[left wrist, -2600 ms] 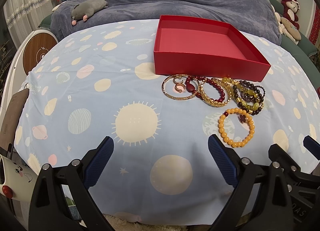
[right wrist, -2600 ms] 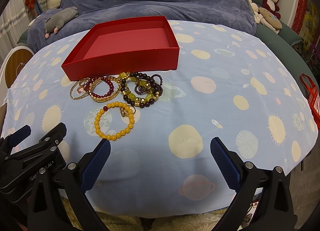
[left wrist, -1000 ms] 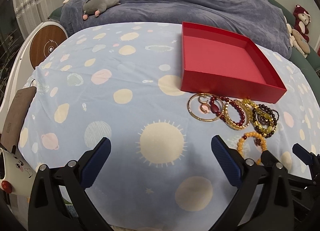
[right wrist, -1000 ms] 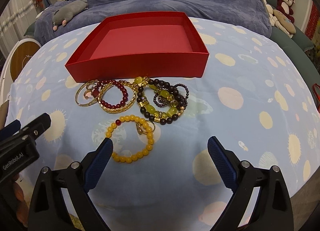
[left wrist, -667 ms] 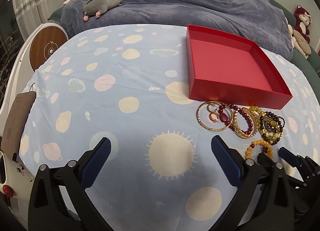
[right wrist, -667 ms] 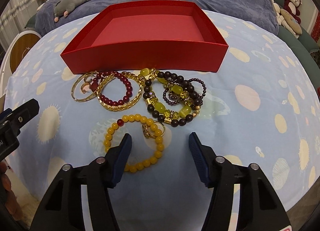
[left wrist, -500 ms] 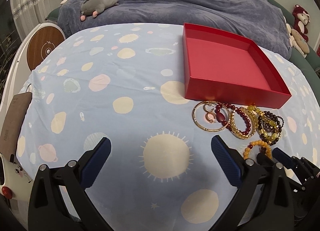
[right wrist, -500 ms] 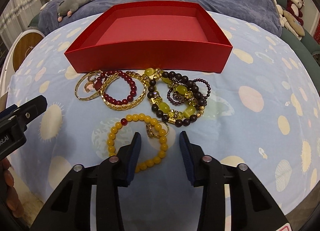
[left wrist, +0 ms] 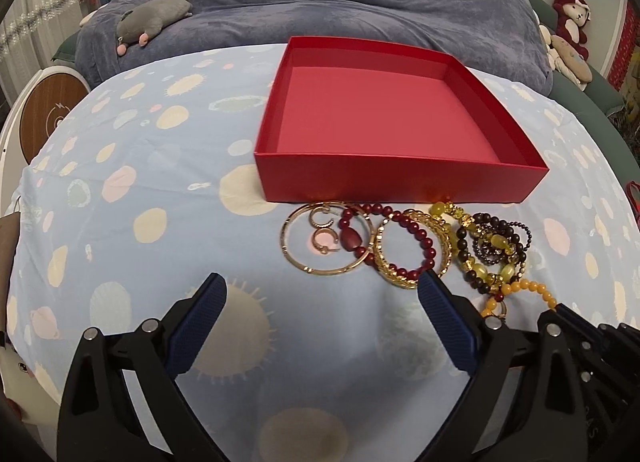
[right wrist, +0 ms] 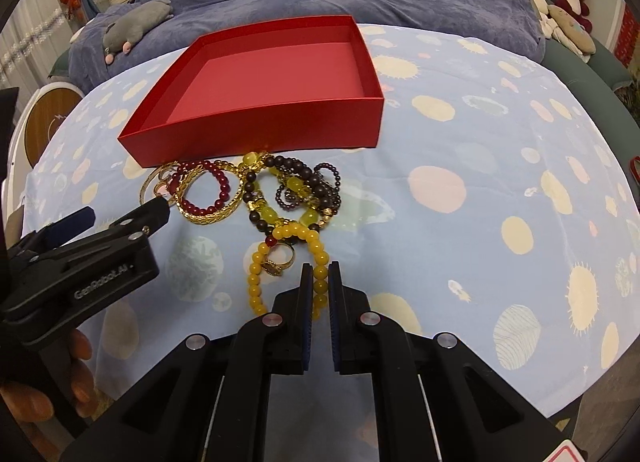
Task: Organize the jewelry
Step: 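Grasp the yellow bead bracelet with the right gripper, then grasp the twisted gold cuff with the left gripper while the right holds the yellow bracelet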
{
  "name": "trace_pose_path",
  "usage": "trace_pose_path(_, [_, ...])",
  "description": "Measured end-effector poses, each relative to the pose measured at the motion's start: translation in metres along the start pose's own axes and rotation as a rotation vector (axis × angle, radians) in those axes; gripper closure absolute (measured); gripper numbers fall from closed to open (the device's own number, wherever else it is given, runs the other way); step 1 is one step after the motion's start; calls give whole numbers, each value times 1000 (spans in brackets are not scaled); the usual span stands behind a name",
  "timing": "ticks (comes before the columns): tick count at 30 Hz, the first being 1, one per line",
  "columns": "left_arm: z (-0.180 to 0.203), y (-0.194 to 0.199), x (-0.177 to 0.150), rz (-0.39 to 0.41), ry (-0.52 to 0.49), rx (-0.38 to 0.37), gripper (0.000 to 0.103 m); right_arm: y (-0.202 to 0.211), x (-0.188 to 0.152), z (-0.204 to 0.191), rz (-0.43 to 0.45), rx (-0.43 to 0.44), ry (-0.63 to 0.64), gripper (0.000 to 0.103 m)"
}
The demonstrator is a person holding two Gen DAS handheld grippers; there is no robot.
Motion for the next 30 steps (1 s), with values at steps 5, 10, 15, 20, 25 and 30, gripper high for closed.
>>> trace_pose_path(5, [16,-14,5,-6,-21,-7,28,-4,-2,13,-13,42,-69,96])
trace_pose_path(10, [26,-21,1,-20,-34,-25,52,-7,-4,15,-21,69,-93,96])
trace_pose_path(15, [36,-21,-2,-2,-59,-19,61,-9,-5,16,-28,96,-112,96])
trace_pose_path(20, [35,-19,2,5,-67,-21,89,-7,-4,14,-20,116,-110,96])
trace_pose_path(25, [32,-12,4,8,-73,-56,102,-2,-4,13,-5,146,-119,96])
trace_pose_path(30, [30,5,4,27,-63,-91,103,5,-4,12,16,165,-117,96])
Point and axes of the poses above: each gripper's, at about its wrist camera, not at the fingertips, and y roughly against the way its jaws point, z to its right, x to its top, the point moved 4 cm from there along -y, roughly the way its jaws point, and after that the axes turned 3 degrees about -x, right-handed, at the moved point
